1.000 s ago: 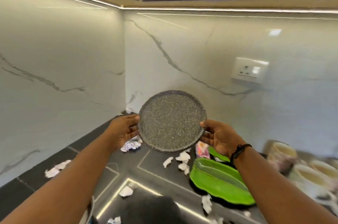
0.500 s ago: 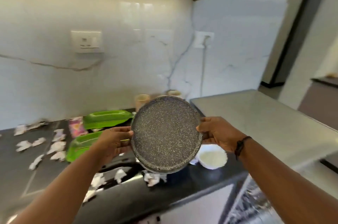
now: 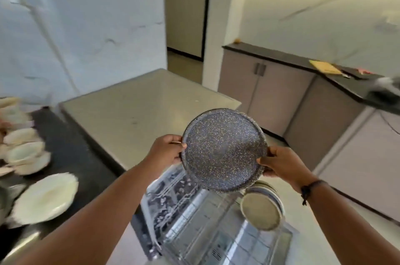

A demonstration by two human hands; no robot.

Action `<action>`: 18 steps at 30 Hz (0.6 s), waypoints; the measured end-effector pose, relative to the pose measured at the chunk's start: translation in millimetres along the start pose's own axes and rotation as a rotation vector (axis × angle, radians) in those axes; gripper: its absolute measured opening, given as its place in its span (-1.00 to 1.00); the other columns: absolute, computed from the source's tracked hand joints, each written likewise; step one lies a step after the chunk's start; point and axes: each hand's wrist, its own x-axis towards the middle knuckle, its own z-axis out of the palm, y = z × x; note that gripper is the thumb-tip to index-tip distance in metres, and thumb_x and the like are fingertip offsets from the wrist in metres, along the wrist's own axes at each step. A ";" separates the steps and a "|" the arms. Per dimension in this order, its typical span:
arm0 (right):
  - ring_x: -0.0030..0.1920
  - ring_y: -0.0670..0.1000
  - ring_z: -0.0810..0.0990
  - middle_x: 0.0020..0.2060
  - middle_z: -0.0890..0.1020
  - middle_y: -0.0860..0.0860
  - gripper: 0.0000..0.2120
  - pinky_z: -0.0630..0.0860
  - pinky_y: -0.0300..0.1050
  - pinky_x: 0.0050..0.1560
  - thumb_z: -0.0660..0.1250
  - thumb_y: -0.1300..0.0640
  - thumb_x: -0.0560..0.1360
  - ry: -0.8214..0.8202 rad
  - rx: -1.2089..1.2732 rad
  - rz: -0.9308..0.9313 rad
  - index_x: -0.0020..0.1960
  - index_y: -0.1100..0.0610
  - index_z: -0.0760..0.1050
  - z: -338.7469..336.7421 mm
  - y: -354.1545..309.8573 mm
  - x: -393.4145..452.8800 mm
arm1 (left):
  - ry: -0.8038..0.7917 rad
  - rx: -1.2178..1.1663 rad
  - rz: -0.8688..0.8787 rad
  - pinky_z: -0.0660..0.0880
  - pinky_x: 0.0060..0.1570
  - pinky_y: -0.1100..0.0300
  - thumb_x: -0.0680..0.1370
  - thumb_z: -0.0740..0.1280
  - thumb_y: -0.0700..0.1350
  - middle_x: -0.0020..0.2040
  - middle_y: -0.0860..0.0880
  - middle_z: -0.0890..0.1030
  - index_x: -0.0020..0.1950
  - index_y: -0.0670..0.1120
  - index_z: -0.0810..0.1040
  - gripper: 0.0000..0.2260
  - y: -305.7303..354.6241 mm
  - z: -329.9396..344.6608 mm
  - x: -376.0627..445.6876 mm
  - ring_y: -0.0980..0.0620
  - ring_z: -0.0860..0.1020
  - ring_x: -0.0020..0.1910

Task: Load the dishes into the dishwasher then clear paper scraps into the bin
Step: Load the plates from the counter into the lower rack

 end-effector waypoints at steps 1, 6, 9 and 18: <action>-0.22 0.10 0.61 -0.15 0.64 0.27 -0.89 0.62 -0.09 -0.20 0.40 0.32 0.46 0.038 0.012 0.024 -0.03 0.32 0.56 -14.5 12.5 1.1 | -0.043 0.034 0.004 0.58 -0.15 0.16 0.50 0.39 -0.28 -0.01 -0.18 0.61 0.11 -0.19 0.53 -0.81 0.8 19.7 7.8 -0.07 0.61 -0.08; -0.29 0.05 0.57 -0.29 0.64 0.14 -0.93 0.61 0.09 -0.11 0.47 0.21 0.36 0.193 -0.048 0.167 -0.21 0.17 0.58 -59.7 82.6 13.8 | -0.240 0.267 0.068 0.58 -0.10 0.15 0.49 0.41 -0.26 -0.07 -0.12 0.59 -0.02 -0.15 0.52 -0.88 -9.0 101.5 48.3 -0.05 0.60 -0.09; -0.39 0.07 0.49 -0.47 0.56 0.04 -0.81 0.48 -0.03 -0.30 0.47 0.13 0.31 0.312 -0.193 0.215 -0.38 0.13 0.50 -68.4 111.5 19.7 | -0.356 0.442 0.146 0.52 -0.12 0.12 0.47 0.43 -0.26 -0.17 -0.08 0.61 -0.11 -0.11 0.53 -0.89 -27.3 138.6 80.4 0.01 0.58 -0.21; -0.17 0.11 0.59 -0.21 0.65 0.03 -0.83 0.48 -0.09 -0.24 0.26 0.03 0.54 0.396 -0.547 0.436 -0.13 0.08 0.56 -59.1 203.1 31.9 | -0.658 0.789 0.267 0.36 -0.26 0.22 0.47 0.43 -0.17 -0.28 0.11 0.50 -0.24 0.08 0.39 -0.74 -105.2 246.0 179.8 0.05 0.51 -0.23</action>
